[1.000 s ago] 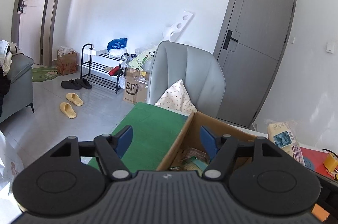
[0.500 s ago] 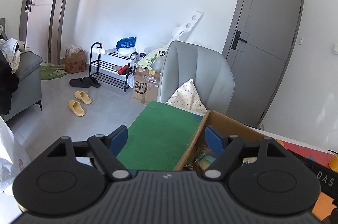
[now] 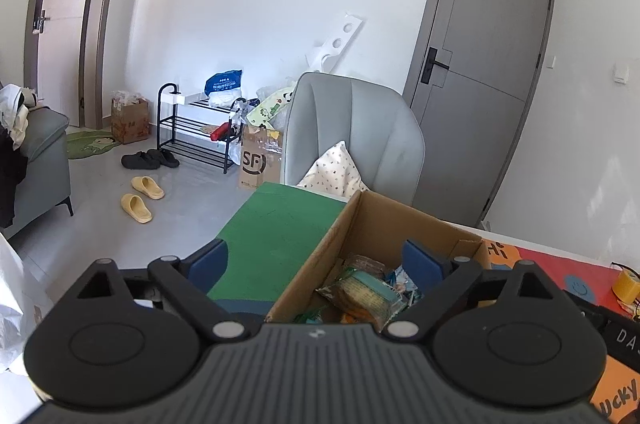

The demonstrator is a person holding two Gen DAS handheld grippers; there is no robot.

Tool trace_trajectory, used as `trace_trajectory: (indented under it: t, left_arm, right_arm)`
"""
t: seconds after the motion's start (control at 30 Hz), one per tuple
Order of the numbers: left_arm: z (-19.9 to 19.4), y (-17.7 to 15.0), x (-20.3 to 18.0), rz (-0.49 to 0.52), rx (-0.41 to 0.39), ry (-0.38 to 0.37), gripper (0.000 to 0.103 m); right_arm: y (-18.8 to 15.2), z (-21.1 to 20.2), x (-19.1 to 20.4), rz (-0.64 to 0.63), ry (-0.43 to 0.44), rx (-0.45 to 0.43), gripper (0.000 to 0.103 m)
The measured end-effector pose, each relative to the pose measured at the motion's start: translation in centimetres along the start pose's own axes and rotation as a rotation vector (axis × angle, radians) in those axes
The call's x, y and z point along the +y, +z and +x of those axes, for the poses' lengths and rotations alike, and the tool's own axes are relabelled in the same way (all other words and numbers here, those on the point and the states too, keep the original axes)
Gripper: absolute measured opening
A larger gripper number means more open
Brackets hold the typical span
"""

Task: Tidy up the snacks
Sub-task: 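Open both tools to drop the cake and bread packet into the box, then withdraw both open tools from the box toward the remaining snacks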

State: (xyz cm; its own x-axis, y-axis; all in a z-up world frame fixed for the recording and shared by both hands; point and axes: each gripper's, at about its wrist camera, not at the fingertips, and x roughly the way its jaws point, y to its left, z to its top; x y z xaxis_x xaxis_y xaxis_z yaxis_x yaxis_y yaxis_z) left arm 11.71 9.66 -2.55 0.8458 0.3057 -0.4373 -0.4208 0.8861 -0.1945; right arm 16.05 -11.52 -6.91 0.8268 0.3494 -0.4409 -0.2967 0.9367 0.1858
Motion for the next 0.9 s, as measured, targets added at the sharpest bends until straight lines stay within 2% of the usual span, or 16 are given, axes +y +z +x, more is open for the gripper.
trace_trajectory:
  t: [0.07,0.27,0.53,0.9]
  left_arm:
    - [-0.1,-0.2,-0.5,0.008,0.009,0.002,0.094]
    - [-0.6,-1.2,-2.4,0.048,0.022,0.0,0.099]
    - [-1.2,-2.6,-5.0,0.098,0.055,-0.027,0.1]
    - [-1.9,-3.7,-9.2,0.15,0.07,-0.072,0.1]
  right_arm:
    - [0.0,-0.4,-0.6,0.006,-0.006,0.0,0.059]
    - [-0.2,-1.6,-2.2,0.016,-0.027,-0.004,0.072]
    - [-0.3,-2.9,-4.5,0.017,-0.06,-0.003,0.09]
    - [-0.2,-4.2,-8.3,0.033,-0.116,0.004,0.098]
